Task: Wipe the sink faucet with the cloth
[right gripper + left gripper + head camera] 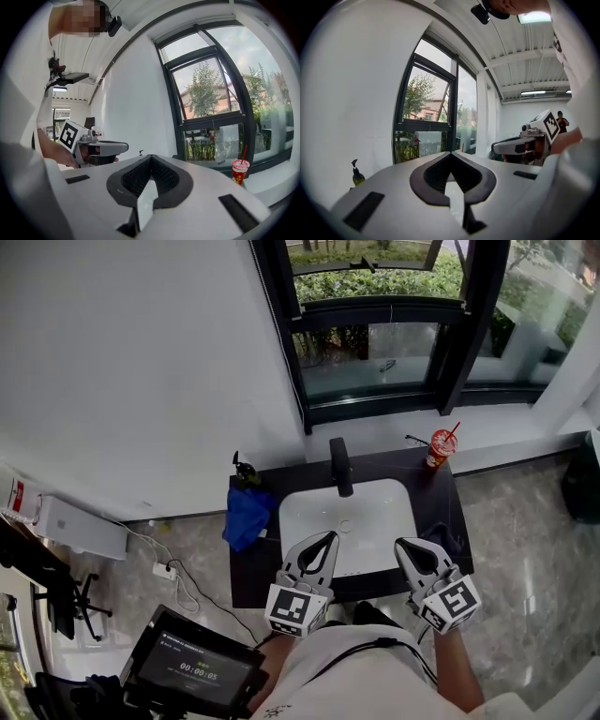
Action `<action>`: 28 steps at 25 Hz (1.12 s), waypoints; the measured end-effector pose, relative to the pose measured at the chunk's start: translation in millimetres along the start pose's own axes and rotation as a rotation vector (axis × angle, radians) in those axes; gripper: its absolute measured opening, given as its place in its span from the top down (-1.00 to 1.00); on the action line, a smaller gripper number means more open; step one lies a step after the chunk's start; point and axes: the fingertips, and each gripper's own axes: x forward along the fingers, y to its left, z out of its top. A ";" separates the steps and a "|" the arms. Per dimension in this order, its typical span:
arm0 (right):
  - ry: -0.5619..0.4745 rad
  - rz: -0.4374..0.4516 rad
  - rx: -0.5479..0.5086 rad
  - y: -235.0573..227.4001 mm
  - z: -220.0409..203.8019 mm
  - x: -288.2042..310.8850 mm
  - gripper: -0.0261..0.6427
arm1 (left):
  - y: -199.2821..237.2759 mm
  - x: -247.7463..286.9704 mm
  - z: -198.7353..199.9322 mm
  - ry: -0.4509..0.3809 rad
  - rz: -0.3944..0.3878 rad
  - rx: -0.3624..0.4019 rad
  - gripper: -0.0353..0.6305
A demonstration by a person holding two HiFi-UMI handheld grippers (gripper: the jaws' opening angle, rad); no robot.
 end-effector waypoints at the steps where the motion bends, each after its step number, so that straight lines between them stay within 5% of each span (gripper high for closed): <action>1: -0.003 0.006 -0.003 -6.4 2.6 0.8 0.91 | -1.9 5.1 2.1 -0.001 -0.001 0.002 0.91; 12: 0.006 0.001 -0.006 -75.0 -10.5 -13.7 0.91 | -42.9 74.3 -4.1 0.026 -0.040 0.020 0.91; 18: 0.024 -0.110 0.017 -98.8 -33.9 -41.2 0.91 | -80.0 106.6 -22.9 0.063 -0.170 0.036 0.91; 28: 0.097 -0.404 0.125 -124.7 -92.5 -110.7 0.91 | -169.6 142.6 -63.2 0.168 -0.491 0.093 0.91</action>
